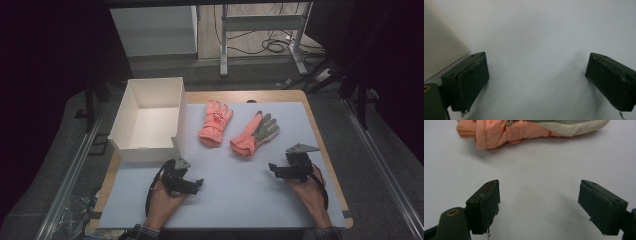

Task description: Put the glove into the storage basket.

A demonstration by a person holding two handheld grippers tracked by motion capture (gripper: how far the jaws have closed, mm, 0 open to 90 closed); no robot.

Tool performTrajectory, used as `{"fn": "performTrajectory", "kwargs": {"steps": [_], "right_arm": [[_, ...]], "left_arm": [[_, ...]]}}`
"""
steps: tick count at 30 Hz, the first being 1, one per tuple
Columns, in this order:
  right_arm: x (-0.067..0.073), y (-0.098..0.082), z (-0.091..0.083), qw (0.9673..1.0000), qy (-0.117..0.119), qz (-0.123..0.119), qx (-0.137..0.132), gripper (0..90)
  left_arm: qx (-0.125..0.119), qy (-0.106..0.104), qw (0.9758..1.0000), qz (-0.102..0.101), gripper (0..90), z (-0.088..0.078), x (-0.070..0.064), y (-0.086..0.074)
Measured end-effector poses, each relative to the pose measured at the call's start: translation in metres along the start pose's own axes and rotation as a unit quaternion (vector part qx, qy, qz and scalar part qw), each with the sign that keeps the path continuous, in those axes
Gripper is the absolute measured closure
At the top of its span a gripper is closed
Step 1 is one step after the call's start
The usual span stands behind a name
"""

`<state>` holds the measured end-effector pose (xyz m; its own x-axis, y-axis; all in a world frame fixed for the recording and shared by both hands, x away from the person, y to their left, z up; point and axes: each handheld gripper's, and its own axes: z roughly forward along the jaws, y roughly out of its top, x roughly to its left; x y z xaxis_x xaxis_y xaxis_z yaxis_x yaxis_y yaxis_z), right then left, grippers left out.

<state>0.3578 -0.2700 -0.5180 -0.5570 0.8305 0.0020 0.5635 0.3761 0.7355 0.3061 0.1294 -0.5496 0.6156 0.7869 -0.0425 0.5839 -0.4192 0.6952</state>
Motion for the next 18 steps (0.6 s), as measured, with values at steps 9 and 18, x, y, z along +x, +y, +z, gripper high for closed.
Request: {"fn": "performTrajectory", "kwargs": {"steps": [9, 18], "right_arm": [[0.003, 0.022, 0.007, 0.9999, 0.009, -0.012, 0.0, 21.9], [-0.001, 0.046, 0.013, 0.9997, 0.021, -0.012, -0.01, 32.1]], "left_arm": [[0.001, 0.001, 1.0, 0.002, 4.7, 0.0, 0.0, 0.0], [0.001, 0.0, 1.0, 0.002, 4.7, 0.0, 0.0, 0.0]]}}
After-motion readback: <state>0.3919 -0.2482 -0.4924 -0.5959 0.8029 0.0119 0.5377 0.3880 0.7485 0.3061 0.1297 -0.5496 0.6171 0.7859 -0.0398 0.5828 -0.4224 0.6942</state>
